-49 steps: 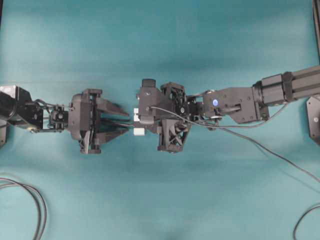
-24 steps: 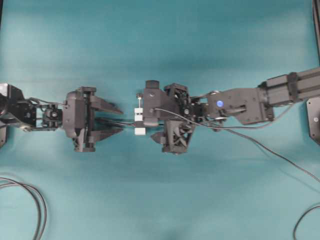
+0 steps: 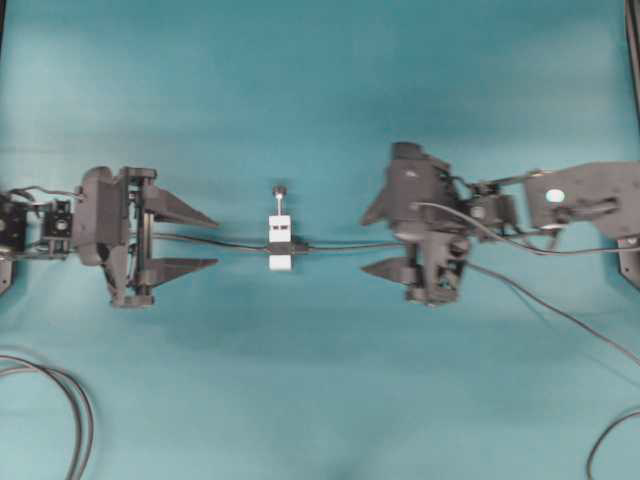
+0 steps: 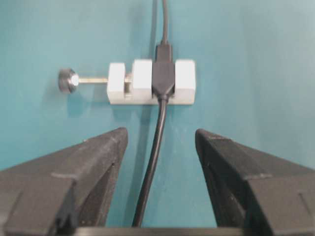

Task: Insert the USB cable into the female connector supported by the left arm.

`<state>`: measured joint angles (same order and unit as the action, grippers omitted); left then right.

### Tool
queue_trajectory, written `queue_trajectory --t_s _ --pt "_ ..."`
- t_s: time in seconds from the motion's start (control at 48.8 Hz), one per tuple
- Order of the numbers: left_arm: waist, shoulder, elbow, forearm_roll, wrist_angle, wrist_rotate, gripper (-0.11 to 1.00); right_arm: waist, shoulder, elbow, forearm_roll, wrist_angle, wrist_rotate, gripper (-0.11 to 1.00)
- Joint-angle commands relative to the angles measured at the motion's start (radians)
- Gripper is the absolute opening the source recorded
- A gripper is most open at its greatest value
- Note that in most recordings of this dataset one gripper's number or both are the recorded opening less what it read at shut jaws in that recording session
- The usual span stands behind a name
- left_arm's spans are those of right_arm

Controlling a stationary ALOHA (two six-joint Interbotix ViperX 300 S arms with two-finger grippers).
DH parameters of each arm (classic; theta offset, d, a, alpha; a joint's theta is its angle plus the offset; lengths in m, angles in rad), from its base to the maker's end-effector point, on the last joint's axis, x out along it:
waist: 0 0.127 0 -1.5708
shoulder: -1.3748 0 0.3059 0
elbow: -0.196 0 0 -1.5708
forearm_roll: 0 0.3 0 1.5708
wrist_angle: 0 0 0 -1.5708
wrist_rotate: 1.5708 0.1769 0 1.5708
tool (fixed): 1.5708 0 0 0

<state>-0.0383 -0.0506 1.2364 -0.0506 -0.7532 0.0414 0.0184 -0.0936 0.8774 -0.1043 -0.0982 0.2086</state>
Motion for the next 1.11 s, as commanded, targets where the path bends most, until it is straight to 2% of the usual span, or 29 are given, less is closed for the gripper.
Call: queue_trajectory --t_s 0.0,0.103,0.431,0.636,0.738,0.821,0.944,1.087 --pt "-0.003 -0.1 0.002 -0.003 0.061 -0.014 0.73 0.0 -0.092 0.029 -0.003 -0.015 -0.002 0.77" --pt "-0.003 -0.221 0.02 -0.003 0.121 -0.014 0.72 -0.005 -0.187 0.074 -0.003 -0.026 -0.005 0.77" --pt "-0.003 -0.6 0.14 -0.002 0.193 -0.018 0.72 -0.012 -0.523 0.279 -0.003 -0.12 -0.005 0.77" --pt "-0.003 -0.9 0.144 0.0 0.383 -0.041 0.72 -0.012 -0.767 0.37 0.002 -0.051 0.006 0.77" --pt "-0.003 -1.017 0.149 0.008 0.456 -0.015 0.72 -0.014 -0.865 0.393 -0.003 -0.023 -0.002 0.78" --pt "-0.003 -1.071 0.15 0.02 0.482 0.003 0.72 -0.012 -0.927 0.411 -0.011 -0.026 -0.012 0.78" --pt "-0.003 -1.075 0.14 0.02 0.462 0.018 0.73 -0.014 -0.994 0.446 -0.057 -0.035 -0.032 0.77" --pt "-0.002 -1.072 0.141 0.02 0.434 0.021 0.73 -0.014 -1.034 0.468 -0.066 -0.032 -0.038 0.77"
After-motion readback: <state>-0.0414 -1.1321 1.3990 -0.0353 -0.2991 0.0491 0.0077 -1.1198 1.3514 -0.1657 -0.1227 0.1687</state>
